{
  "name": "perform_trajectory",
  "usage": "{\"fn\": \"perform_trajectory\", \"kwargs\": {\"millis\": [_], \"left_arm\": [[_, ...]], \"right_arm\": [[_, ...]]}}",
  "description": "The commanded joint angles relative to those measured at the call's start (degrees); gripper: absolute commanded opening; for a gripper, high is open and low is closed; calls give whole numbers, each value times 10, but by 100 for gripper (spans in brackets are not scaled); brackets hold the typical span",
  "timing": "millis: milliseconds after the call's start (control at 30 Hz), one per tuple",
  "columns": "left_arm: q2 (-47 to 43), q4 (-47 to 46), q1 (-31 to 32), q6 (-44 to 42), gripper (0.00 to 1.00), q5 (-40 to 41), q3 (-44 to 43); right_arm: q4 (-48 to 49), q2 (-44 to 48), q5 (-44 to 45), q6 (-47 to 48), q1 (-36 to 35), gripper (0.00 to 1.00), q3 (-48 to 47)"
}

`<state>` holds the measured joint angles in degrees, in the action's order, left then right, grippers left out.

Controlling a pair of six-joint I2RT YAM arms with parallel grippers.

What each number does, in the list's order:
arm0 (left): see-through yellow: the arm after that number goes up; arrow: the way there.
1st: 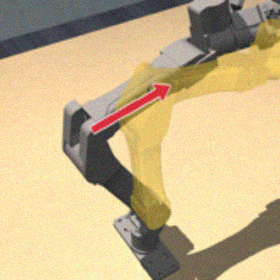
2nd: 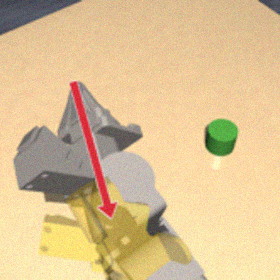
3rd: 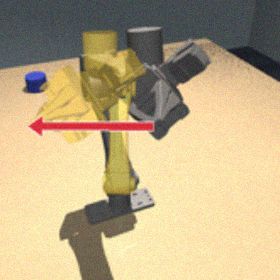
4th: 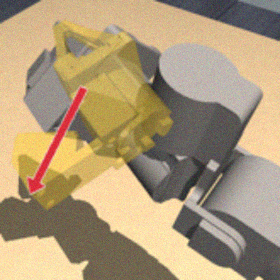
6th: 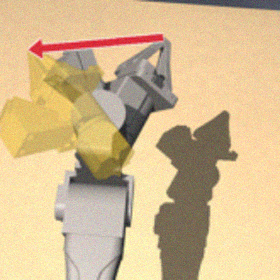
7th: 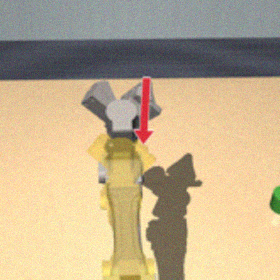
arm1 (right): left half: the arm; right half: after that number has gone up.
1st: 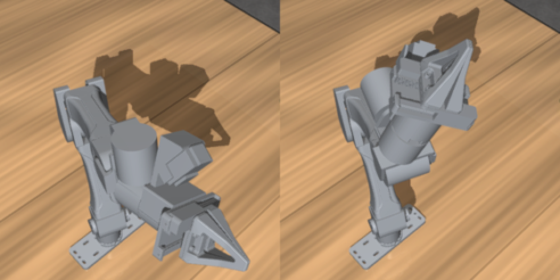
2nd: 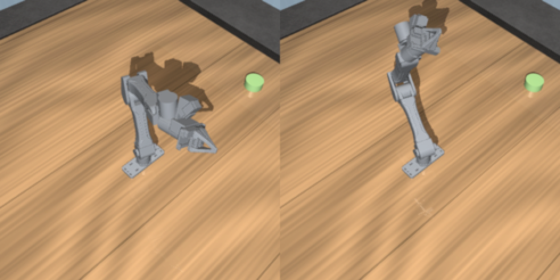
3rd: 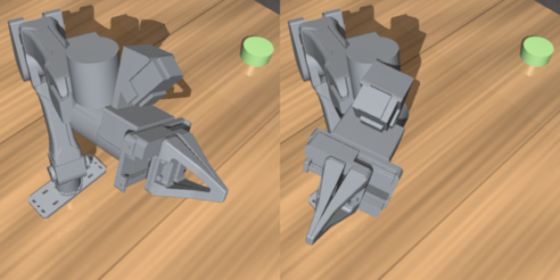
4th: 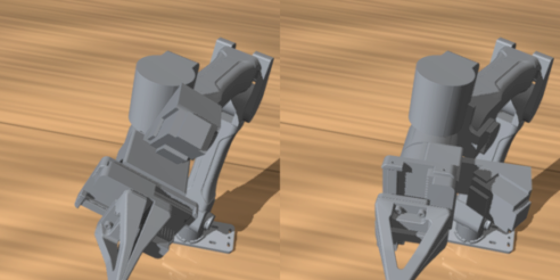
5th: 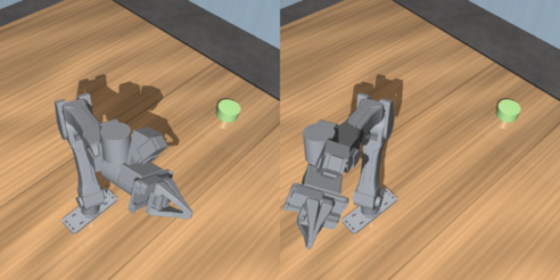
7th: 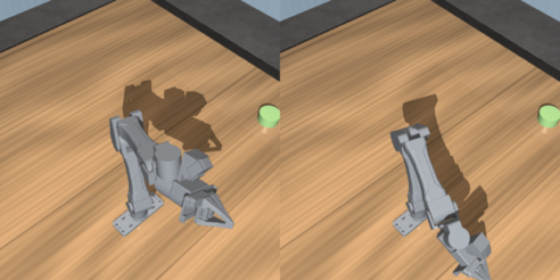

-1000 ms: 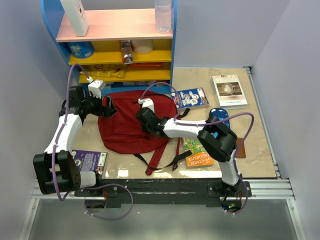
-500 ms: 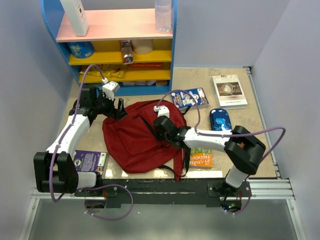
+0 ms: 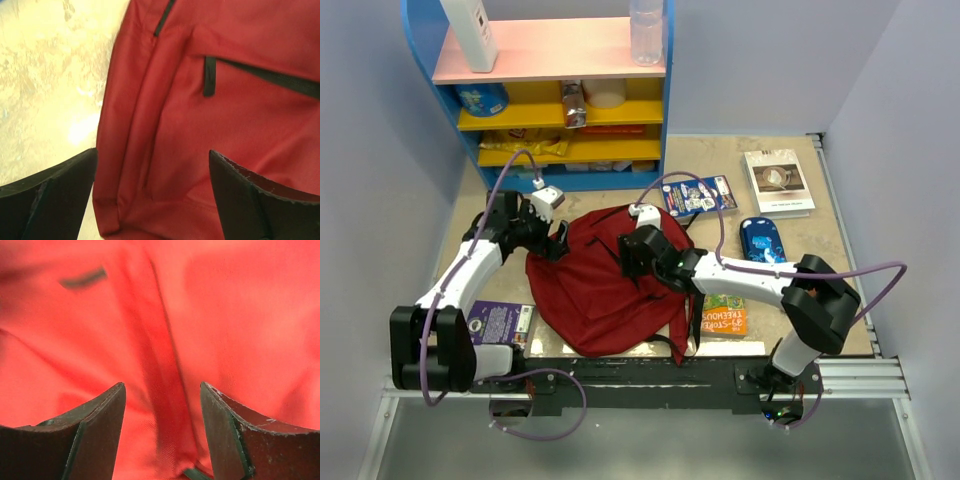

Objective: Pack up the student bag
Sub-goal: Adjust the student bag at the center of the board.

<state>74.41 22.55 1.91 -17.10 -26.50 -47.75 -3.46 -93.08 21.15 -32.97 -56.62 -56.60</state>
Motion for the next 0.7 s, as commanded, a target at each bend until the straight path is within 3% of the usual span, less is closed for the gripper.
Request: {"fn": "perform_trajectory", "kwargs": {"millis": [0,167,400,600,667], "left_arm": [[-37,-8,-2,-36,100,31,28],[-25,-48,-2,-23,100,44,39],[27,-73,-3,-20,96,44,34],[60,-85,-3,-14,71,65,24],[67,-84,-3,-10,58,76,18]], "right_arm": [[2,3,14,42,-2,64,-79],[28,-26,-32,70,-2,62,-141],[120,-45,-58,232,-1,63,-127],[288,-24,-115,386,1,65,-19],[319,-18,-143,412,7,67,10]]}}
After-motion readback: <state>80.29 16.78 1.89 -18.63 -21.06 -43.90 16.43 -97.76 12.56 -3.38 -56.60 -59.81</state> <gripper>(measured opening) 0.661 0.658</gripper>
